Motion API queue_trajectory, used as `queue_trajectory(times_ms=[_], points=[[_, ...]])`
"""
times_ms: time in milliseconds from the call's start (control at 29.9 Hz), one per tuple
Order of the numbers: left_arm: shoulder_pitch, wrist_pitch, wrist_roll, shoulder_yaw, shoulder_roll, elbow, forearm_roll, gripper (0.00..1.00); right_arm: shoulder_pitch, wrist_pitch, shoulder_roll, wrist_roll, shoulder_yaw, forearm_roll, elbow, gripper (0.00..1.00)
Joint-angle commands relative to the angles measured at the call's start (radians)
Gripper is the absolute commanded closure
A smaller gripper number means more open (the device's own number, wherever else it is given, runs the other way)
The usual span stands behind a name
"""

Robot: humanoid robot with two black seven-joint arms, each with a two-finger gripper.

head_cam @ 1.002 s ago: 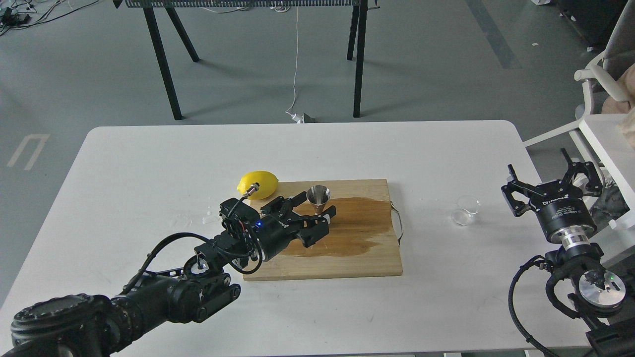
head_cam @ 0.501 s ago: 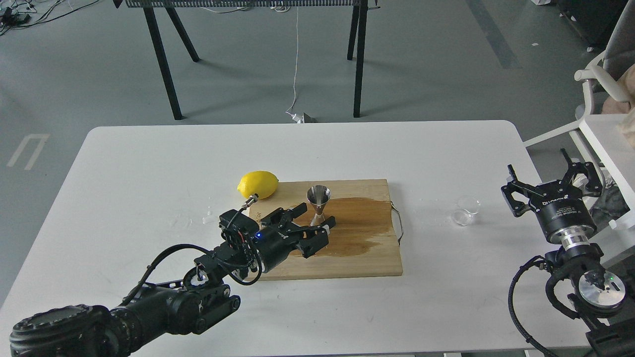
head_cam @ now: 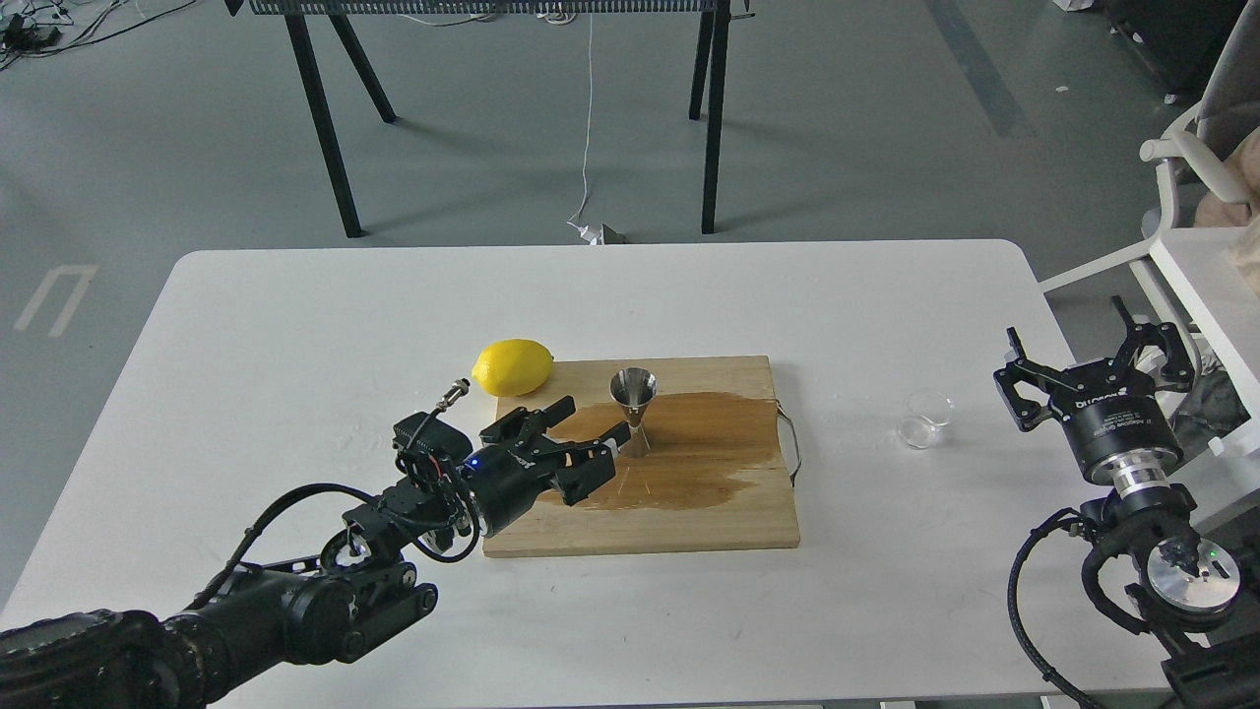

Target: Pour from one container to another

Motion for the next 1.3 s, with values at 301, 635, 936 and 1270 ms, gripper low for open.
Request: queue_trajectory(times_ms=[301, 635, 936, 1270], points=[[0.132, -0.112, 0.000, -0.077, 0.343, -0.419, -0.190, 0.08, -0.003, 0.000, -0.001, -0.001, 0.005, 0.001, 0.004, 0.01], [0.134, -0.557, 0.000, -0.243, 0.451, -0.589, -0.543, 0.07, -0.062, 0.000, 0.000, -0.011, 0.002, 0.033, 0.029, 0.01], [0.123, -0.977, 0.000, -0.497, 0.445, -0.436, -1.166, 0.06, -0.233, 0.000, -0.012, -0.017, -0.064, 0.106, 0.128, 0.02], [0.058, -0.977, 0.000, -0.525, 0.499, -0.373, -1.611, 0.05, -0.214, 0.000, -0.001, -0.029, -0.120, 0.127, 0.133, 0.02]])
